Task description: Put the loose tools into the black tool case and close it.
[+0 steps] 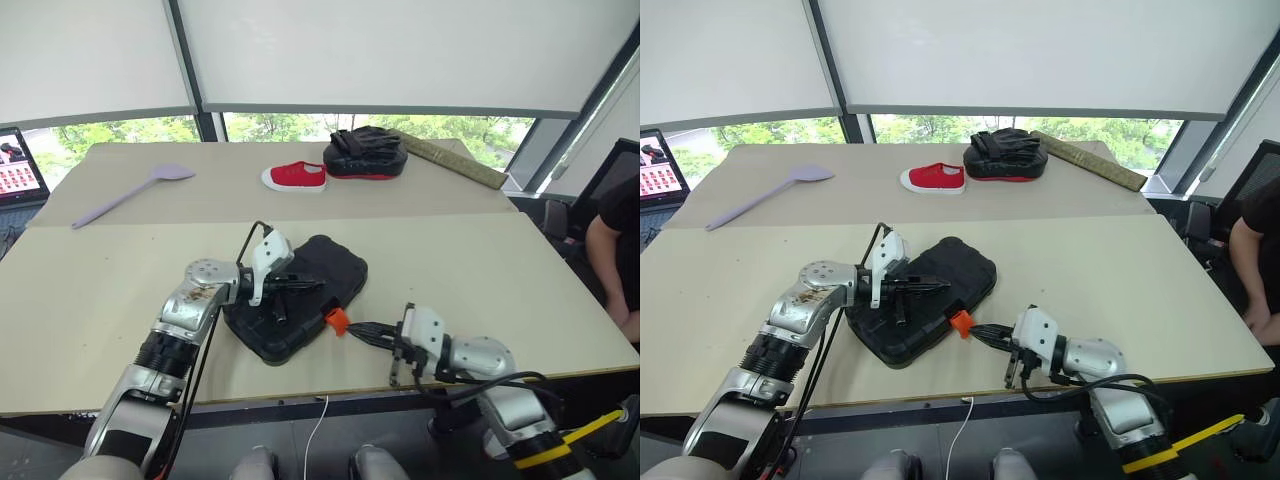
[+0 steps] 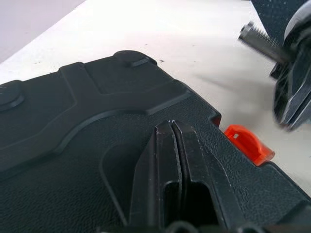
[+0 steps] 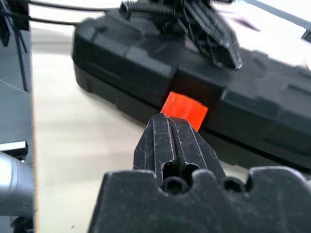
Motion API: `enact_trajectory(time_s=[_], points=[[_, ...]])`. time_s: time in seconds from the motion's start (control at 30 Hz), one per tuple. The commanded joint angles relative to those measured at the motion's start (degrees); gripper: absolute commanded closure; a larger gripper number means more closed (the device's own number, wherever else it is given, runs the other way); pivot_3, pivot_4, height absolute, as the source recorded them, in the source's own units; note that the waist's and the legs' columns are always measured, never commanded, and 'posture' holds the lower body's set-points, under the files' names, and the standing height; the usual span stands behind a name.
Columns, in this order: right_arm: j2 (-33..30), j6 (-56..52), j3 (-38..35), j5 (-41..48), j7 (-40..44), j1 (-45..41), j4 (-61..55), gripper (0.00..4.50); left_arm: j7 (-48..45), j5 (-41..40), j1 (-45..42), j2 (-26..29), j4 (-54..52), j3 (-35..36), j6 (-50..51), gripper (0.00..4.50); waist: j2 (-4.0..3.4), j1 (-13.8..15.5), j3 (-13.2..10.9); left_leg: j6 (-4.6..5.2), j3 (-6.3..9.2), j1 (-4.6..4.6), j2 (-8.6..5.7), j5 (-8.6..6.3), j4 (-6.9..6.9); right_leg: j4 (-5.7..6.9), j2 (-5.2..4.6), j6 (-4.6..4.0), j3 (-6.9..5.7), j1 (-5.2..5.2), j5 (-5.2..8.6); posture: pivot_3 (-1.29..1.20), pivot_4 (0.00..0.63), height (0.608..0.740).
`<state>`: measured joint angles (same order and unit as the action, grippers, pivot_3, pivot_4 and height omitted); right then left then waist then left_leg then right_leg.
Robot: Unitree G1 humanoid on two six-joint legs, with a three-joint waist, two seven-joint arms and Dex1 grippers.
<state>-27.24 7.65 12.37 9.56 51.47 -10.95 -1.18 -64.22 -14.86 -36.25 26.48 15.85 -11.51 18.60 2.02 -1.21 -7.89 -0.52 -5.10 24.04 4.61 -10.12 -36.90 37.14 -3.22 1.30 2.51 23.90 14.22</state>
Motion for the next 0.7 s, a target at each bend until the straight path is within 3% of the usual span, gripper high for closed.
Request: enact_trajectory(time_s=[0.03,0.37,0.7], points=[[1.2,1.2,-0.2,-2.2,-1.9,-2.2,4.0,4.50,0.2,2.4,4.1,1.0,3.6,-1.8,2.3,4.42,-0.11,-0.1,0.1,0.00,0.00,-0.03,0.00,0.00,0.02,0.00,0.00,-0.03,0.00,-0.02,0.01,0.00,0.150,0.740],[5.1,0.8,0.8,-1.9,-1.0,-5.4,9.7,4.50,0.2,2.4,3.5,1.7,3.4,-1.4,3.0,4.42,-0.18,-0.8,0.2,0.09,0.02,-0.77,0.01,-0.12,0.25,-0.03,0.02,0.04,0.00,-0.69,0.33,0.00,0.150,0.740],[3.4,-9.7,2.8,-2.9,1.0,-3.4,4.9,4.50,0.3,2.3,4.3,2.4,2.3,-1.3,3.6,4.42,-0.23,-1.3,0.2,0.09,0.03,-0.89,0.01,-0.12,0.42,-0.02,0.02,-0.02,-0.01,-0.73,0.39,0.00,0.150,0.740]])
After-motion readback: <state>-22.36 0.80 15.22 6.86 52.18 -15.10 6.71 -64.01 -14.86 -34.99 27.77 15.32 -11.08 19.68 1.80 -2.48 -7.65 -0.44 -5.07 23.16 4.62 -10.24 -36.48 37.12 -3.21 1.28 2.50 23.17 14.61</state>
